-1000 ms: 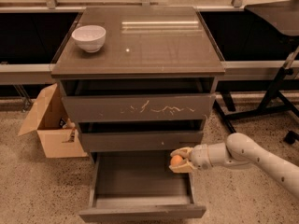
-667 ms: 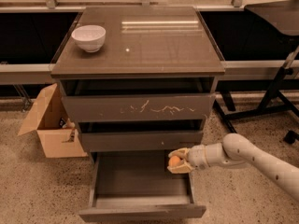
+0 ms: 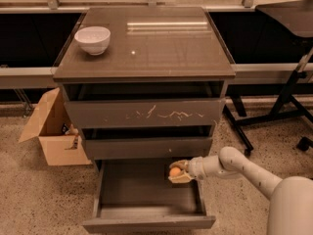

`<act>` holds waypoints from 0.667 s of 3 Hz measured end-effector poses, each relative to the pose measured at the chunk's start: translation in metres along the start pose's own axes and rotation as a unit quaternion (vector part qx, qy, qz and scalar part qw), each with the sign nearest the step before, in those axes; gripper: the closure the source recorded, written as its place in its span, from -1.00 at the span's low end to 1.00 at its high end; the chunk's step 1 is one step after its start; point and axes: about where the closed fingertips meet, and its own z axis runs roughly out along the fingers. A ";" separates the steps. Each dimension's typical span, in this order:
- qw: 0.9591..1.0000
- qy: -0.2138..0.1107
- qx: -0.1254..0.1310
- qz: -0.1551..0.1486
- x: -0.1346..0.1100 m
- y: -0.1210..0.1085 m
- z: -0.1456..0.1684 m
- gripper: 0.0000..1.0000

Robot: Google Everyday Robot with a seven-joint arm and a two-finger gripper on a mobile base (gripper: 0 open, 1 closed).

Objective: Place orange into bottom drawer

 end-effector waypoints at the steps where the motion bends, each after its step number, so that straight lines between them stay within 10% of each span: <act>1: 1.000 0.000 0.000 0.000 0.000 0.000 0.000 1.00; 2: 1.000 0.007 -0.006 0.000 0.014 -0.007 0.020 1.00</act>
Offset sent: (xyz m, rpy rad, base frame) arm 0.0214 0.0200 -0.0617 -0.0376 0.0159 0.0223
